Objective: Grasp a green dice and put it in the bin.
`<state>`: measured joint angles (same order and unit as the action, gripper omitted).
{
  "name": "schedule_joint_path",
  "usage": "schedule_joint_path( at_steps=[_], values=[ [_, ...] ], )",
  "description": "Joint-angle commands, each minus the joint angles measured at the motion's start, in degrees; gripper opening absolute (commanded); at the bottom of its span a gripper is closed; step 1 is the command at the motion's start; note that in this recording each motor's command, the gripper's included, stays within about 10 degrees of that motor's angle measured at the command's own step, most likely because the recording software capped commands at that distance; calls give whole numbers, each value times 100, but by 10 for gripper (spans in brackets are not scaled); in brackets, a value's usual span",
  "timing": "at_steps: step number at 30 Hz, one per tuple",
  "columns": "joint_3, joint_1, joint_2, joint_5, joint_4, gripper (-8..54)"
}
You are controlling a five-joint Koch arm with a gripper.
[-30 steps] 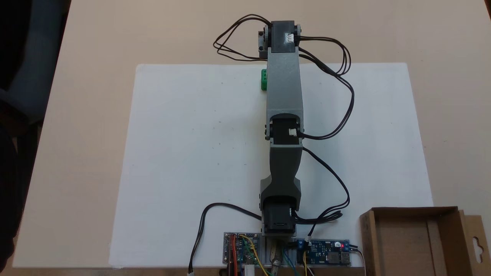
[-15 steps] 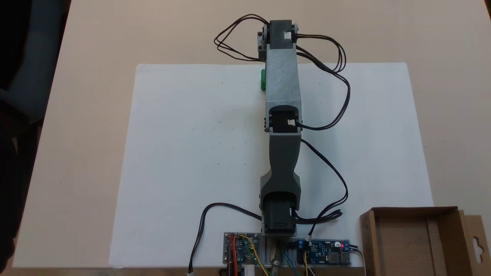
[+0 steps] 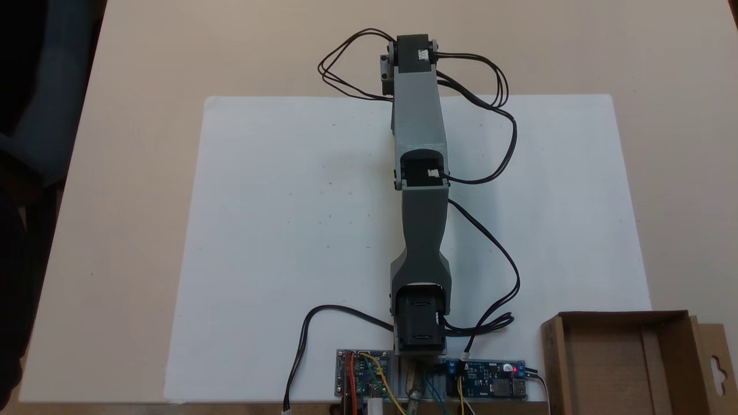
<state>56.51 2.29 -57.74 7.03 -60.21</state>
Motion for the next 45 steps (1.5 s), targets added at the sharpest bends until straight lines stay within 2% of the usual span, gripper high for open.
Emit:
schedule_joint_path(
  at_steps=[1, 45],
  values=[
    [-281, 141, -70, 404, 9, 422],
    [-272, 88, 905, 483, 1143, 412]
  ],
)
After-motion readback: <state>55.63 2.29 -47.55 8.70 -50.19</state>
